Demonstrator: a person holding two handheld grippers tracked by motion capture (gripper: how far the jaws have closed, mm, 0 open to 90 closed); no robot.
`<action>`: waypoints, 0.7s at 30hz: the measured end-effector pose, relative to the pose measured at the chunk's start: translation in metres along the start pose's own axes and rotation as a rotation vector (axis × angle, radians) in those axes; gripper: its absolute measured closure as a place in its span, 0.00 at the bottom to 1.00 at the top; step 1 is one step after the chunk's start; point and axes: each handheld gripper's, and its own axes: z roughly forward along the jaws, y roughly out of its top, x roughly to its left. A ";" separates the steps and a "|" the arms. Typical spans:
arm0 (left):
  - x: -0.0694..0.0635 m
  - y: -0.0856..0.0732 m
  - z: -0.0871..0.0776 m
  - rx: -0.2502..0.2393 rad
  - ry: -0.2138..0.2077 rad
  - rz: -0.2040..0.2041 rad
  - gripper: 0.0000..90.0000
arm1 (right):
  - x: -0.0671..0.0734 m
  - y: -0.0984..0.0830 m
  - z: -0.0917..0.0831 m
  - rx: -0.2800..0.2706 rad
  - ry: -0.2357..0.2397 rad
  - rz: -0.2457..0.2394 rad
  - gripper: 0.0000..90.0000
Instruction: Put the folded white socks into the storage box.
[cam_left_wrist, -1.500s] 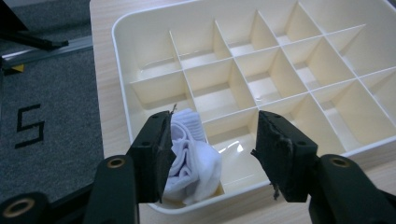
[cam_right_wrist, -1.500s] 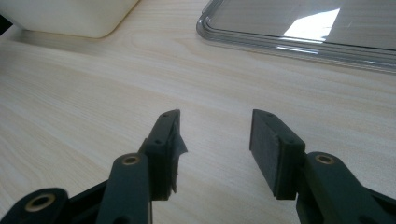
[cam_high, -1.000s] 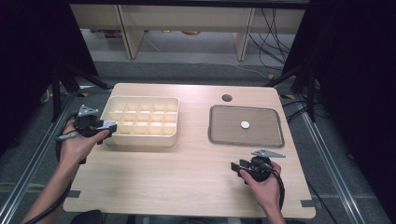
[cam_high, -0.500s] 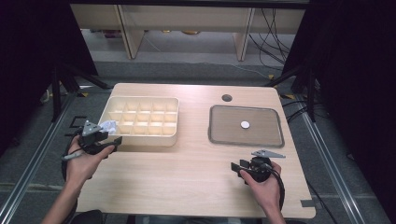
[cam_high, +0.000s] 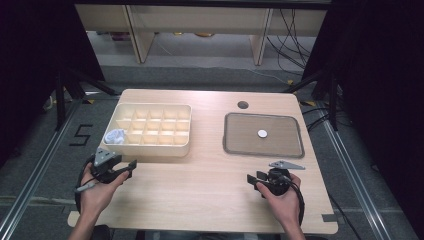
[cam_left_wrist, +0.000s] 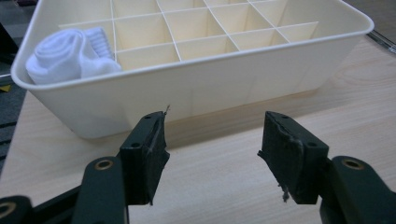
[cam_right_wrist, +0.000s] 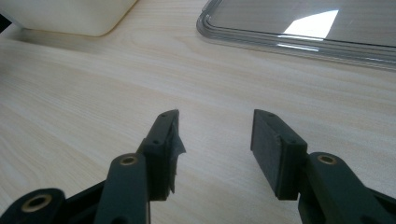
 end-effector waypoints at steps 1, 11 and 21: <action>-0.002 -0.002 0.000 -0.008 0.000 -0.010 0.44 | 0.000 0.000 0.000 -0.001 -0.002 0.000 0.58; -0.007 -0.014 0.002 -0.049 0.014 -0.051 0.44 | 0.000 0.000 -0.001 -0.007 -0.004 0.005 0.58; -0.006 -0.021 0.004 -0.040 0.012 -0.070 0.44 | 0.000 -0.001 0.000 -0.002 0.007 0.005 0.58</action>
